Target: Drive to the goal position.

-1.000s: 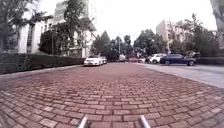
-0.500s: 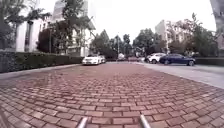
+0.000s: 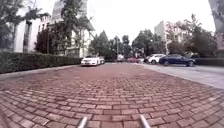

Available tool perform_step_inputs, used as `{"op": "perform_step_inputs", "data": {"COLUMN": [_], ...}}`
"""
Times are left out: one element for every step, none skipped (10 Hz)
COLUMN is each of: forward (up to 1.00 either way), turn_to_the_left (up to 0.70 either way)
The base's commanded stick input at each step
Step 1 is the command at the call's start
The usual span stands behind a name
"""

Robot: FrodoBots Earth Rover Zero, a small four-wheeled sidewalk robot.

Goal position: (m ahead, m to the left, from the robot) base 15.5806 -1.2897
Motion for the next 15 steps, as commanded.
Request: {"op": "perform_step_inputs", "data": {"forward": [0.45, 0.45, 0.45, 0.45, 0.45, 0.45, 0.45, 0.45, 0.45, 0.45, 0.45, 0.45, 0.45, 0.45, 0.45], "turn_to_the_left": [0.00, 0.00, 0.00, 0.00, 0.00, 0.00, 0.00, 0.00, 0.00, 0.00, 0.00, 0.00, 0.00, 0.00, 0.00]}}
